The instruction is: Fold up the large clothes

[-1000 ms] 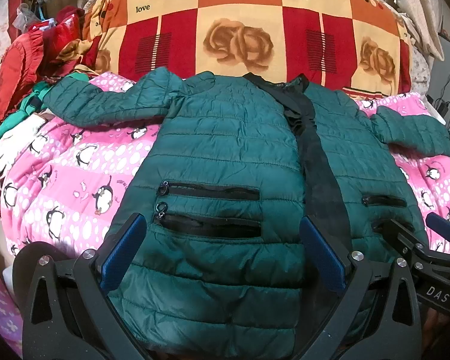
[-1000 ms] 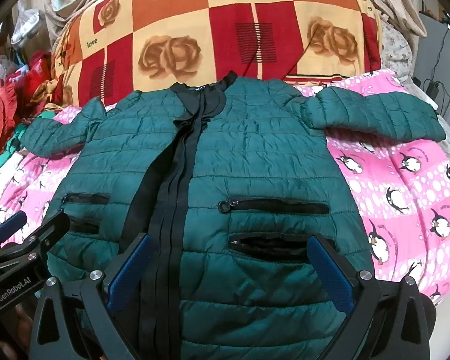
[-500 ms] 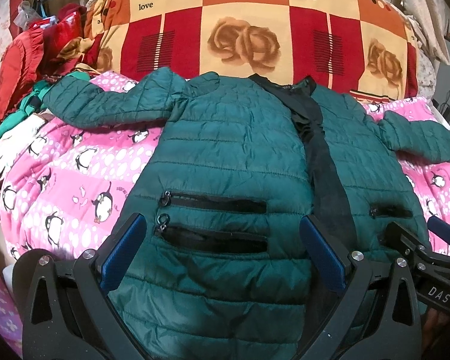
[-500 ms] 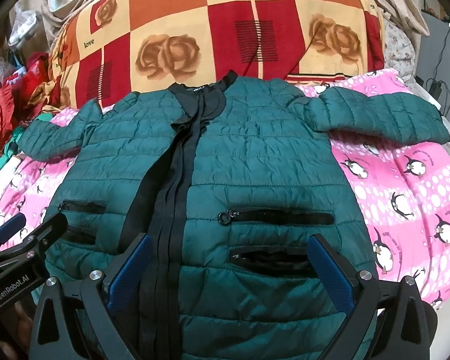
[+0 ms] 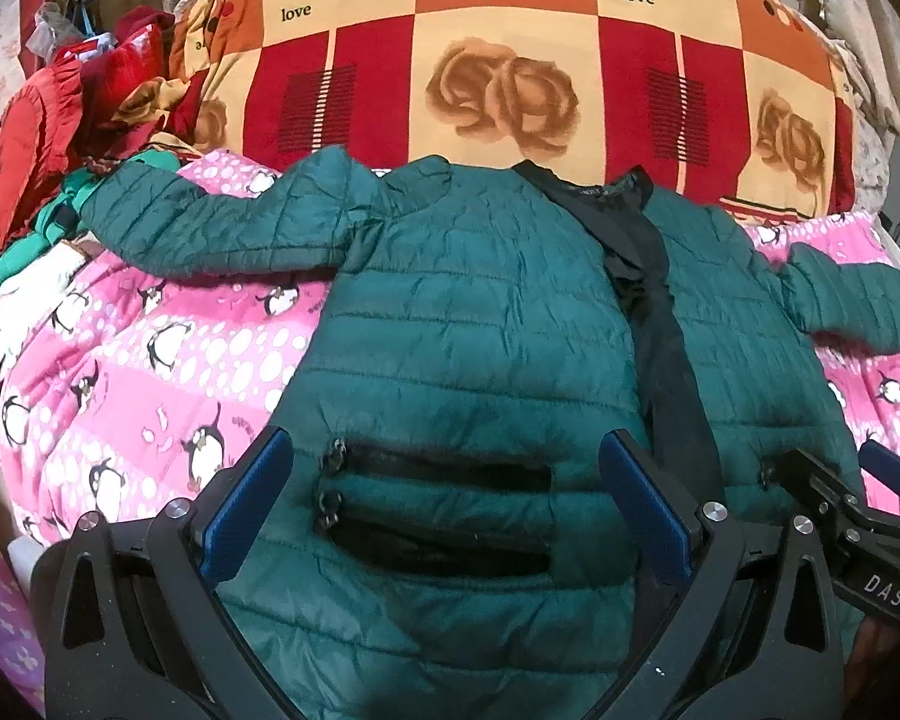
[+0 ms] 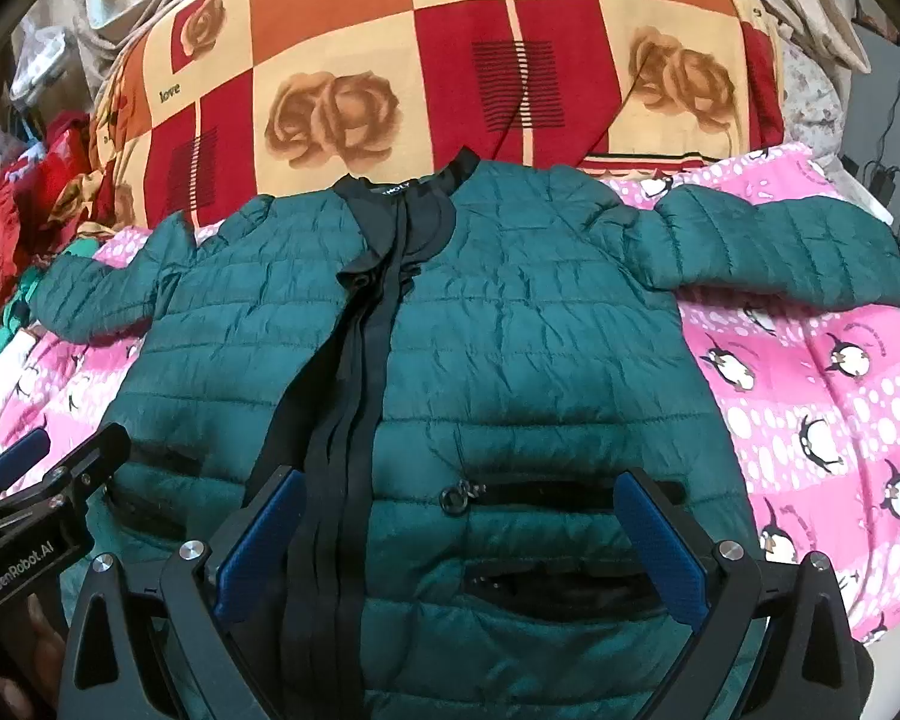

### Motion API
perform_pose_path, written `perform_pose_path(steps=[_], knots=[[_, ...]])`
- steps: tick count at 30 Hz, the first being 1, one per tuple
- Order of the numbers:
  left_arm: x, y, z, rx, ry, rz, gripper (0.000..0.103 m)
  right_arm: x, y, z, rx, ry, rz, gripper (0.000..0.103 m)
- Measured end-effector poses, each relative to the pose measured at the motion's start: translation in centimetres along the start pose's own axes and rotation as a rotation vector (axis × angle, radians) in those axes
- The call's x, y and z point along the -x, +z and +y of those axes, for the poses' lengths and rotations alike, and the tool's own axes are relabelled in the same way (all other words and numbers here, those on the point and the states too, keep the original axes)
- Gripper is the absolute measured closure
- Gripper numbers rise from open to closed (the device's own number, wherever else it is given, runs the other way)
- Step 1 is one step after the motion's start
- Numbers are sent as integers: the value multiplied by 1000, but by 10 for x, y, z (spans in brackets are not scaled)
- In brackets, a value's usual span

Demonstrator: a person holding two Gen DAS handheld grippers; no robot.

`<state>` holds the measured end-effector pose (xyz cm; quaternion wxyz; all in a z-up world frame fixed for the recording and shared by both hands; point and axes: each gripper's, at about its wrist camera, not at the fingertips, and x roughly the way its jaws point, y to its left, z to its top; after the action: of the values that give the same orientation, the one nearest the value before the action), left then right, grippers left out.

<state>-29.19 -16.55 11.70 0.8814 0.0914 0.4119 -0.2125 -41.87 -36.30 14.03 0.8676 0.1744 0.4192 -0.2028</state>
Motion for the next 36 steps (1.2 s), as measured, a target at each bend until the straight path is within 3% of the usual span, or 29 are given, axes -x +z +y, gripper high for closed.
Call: perform_pose_path(steps=[16, 29, 36], knots=[[-42, 50, 22, 52, 53, 29, 1, -34, 48, 14, 5, 19, -7, 1], [-81, 92, 57, 91, 167, 8, 1, -80, 82, 24, 18, 34, 1, 1], [-104, 112, 56, 84, 166, 10, 1, -107, 105, 20, -3, 42, 14, 1]])
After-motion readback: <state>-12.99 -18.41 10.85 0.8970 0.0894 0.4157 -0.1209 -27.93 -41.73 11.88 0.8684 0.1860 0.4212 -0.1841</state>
